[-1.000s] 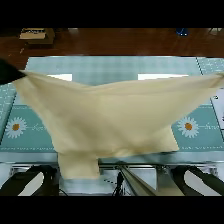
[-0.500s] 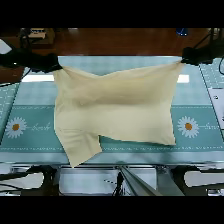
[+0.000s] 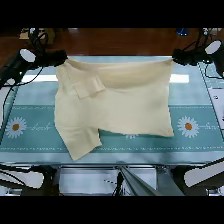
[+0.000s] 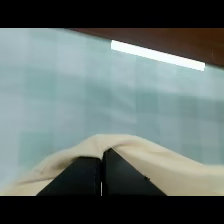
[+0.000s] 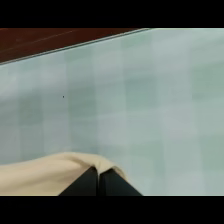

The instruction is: Fold the shirts.

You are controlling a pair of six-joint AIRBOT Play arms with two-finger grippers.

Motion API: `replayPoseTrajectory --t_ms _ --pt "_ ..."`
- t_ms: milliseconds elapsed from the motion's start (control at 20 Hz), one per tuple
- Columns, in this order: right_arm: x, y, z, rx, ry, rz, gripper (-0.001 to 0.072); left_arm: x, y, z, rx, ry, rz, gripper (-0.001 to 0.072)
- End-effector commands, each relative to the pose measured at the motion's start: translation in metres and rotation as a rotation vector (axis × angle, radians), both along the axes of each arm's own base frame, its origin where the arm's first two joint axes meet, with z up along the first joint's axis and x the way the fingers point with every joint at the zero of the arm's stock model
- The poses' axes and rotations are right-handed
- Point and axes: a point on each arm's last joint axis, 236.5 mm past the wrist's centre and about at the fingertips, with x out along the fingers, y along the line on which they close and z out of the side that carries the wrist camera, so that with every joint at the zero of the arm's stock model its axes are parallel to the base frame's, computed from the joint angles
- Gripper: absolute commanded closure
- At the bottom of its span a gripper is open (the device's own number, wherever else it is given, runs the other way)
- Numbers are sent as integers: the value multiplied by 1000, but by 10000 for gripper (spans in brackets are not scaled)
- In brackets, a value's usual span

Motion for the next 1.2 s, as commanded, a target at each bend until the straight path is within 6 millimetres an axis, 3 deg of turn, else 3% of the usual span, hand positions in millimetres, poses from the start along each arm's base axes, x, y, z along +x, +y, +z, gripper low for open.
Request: replayPoseTrajectory --t_ms 0,250,400,550,800,1000,1150 --pt "14 -4 0 3 -51 -32 692 22 4 3 13 -96 55 692" --pt "11 8 -18 10 -8 -10 692 21 -8 -19 11 -58 36 692" --pt "-3 21 -27 56 73 -8 692 19 -8 -17 10 -53 31 692" --pt "-35 30 -30 84 208 4 692 -10 -13 -17 18 58 -53 692" --pt "-81 24 -39 13 388 63 693 -70 17 -44 32 334 -125 693" --pt "-99 32 -45 10 467 97 692 -81 34 -62 22 413 -113 693" --pt "-101 28 -47 -6 480 89 692 -86 35 -73 14 451 -117 693"
